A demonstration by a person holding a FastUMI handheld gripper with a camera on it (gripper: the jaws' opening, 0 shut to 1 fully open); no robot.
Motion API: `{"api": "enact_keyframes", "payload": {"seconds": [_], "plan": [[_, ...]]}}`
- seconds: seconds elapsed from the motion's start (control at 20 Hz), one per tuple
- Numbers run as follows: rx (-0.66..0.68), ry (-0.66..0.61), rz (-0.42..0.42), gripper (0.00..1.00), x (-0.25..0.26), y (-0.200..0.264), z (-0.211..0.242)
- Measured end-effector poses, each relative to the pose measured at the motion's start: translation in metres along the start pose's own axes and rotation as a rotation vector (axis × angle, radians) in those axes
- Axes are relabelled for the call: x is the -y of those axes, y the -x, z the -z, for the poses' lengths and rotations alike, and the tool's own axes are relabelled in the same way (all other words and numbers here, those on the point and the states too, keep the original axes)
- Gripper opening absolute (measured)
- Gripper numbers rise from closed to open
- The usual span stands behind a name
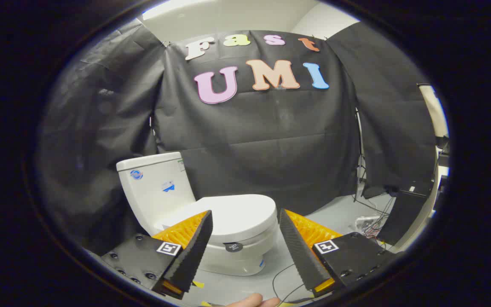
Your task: Open the toilet lid.
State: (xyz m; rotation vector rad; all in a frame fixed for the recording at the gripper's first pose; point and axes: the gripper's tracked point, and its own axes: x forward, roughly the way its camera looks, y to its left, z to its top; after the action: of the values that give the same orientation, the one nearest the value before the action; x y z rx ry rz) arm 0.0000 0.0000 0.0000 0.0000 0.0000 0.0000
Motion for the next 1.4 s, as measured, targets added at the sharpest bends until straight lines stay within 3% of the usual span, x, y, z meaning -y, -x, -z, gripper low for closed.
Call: {"api": "enact_keyframes", "payload": {"seconds": [0.4,1.4], "plan": [[0.018,-0.023,0.04,0.98,0.012,0.004,-0.004],[-0.011,-0.045,0.014,0.97,0.005,-0.006,0.004]]}}
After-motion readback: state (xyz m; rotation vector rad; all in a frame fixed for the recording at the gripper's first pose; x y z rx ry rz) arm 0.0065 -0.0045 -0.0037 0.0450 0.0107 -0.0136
